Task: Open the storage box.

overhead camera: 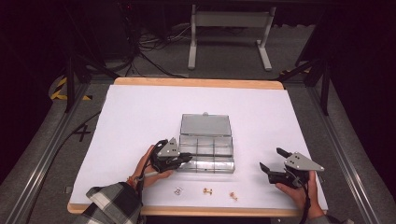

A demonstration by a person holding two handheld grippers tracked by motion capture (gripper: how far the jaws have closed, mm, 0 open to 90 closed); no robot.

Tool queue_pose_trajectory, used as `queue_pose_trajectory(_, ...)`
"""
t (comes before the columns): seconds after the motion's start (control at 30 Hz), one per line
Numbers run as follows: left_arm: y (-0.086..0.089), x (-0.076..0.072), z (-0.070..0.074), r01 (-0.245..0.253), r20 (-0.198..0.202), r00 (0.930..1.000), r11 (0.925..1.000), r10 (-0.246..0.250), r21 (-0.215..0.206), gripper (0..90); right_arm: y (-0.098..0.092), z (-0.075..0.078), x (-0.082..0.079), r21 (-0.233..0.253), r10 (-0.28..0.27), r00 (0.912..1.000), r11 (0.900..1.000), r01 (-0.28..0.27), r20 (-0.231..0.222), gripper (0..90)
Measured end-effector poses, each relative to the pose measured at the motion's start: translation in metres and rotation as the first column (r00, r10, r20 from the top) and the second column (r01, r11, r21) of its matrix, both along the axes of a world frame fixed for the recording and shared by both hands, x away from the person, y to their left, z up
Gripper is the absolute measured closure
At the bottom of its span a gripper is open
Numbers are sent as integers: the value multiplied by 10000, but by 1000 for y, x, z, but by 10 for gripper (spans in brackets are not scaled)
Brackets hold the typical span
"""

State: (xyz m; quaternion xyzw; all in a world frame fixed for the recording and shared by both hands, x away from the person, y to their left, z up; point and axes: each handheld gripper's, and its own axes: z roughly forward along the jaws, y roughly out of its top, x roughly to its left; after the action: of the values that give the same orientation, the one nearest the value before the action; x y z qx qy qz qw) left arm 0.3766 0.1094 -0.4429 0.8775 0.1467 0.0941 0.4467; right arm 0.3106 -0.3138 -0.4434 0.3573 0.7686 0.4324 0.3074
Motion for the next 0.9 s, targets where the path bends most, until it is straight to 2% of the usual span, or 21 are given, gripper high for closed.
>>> queue_pose_trajectory(0.07,1,1,0,-88,-111,9999,9998,85,-198,818,0,0,0,-8,7,10000,10000,-7,7,163)
queue_pose_trajectory(0.27,4,-2,3,-179,24,9998,9991,181,-393,810,1,0,0,-71,-19,10000,10000,19,44,166)
queue_pose_trajectory(0.3,8,-6,8,-214,104,9997,9974,222,-691,811,1,0,-1,-56,-18,10000,10000,18,63,166)
queue_pose_trajectory(0.33,8,-6,8,-214,104,9997,9974,222,-691,811,1,0,-1,-56,-18,10000,10000,18,63,166)
queue_pose_trajectory(0.37,14,-11,11,-257,164,9995,9955,273,-914,811,0,0,-1,-31,1,10000,10000,-1,74,166)
queue_pose_trajectory(0.43,20,-15,12,-288,199,9993,9943,310,-1028,810,0,0,0,-18,15,10000,10000,-15,67,166)
queue_pose_trajectory(0.53,28,-23,12,-358,260,9989,9951,383,-926,804,0,0,-1,-47,0,10000,10000,0,87,166)
queue_pose_trajectory(0.67,39,-34,15,-334,213,9991,9934,360,-1095,790,1,0,-1,-99,15,9999,9999,-14,116,166)
queue_pose_trajectory(0.7,41,-37,15,-298,114,9994,9912,315,-1293,790,1,0,-1,-99,15,9999,9999,-14,116,166)
queue_pose_trajectory(0.8,46,-53,15,-87,29,10000,9923,91,-1234,775,1,0,-1,-110,43,10000,9999,-42,83,166)
queue_pose_trajectory(0.9,47,-62,12,47,-99,9999,9921,-60,-1253,761,1,0,-1,-89,33,9999,10000,-33,98,166)
